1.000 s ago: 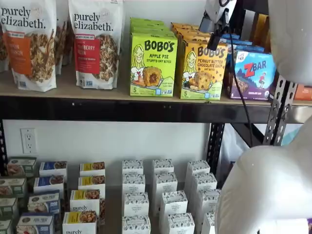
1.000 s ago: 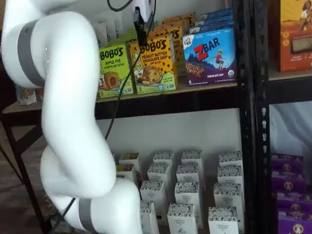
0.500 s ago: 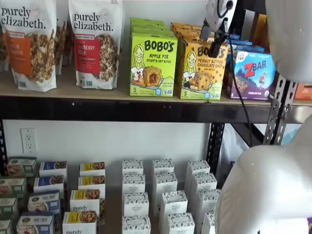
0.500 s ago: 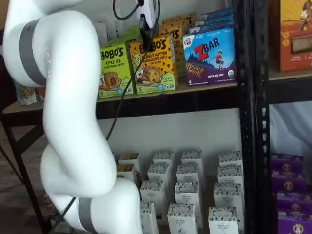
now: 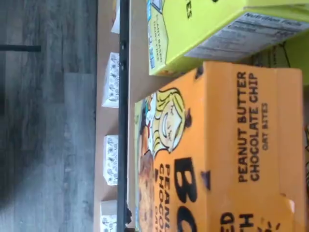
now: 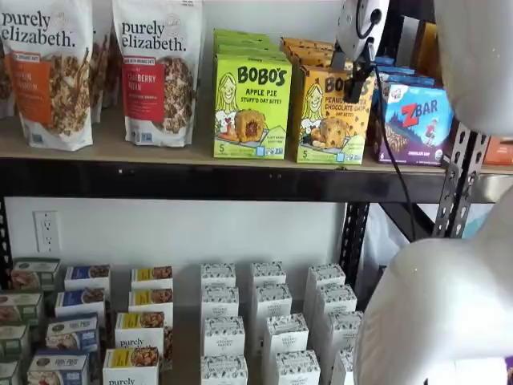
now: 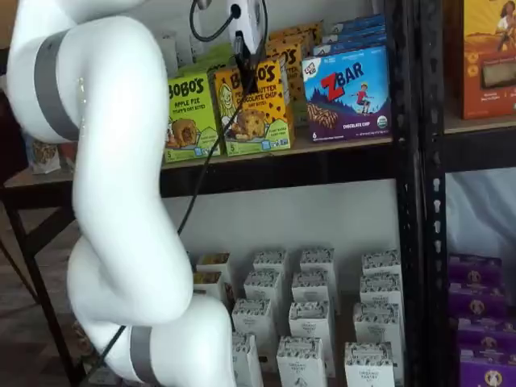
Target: Pick up the orange box on the top shelf, the fifth box from the left
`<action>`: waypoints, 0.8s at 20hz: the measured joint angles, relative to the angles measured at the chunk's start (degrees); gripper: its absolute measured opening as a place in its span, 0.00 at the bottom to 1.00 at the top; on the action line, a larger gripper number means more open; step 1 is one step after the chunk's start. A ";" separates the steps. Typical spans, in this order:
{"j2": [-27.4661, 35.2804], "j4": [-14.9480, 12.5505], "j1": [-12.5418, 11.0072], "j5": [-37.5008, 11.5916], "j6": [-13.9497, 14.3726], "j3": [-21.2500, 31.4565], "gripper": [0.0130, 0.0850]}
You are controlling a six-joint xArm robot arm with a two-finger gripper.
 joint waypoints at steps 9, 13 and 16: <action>0.25 -1.82 0.60 0.83 0.38 0.46 1.00; 0.38 -2.51 0.82 1.07 0.53 0.56 1.00; 0.83 -3.08 1.04 2.01 0.69 0.05 1.00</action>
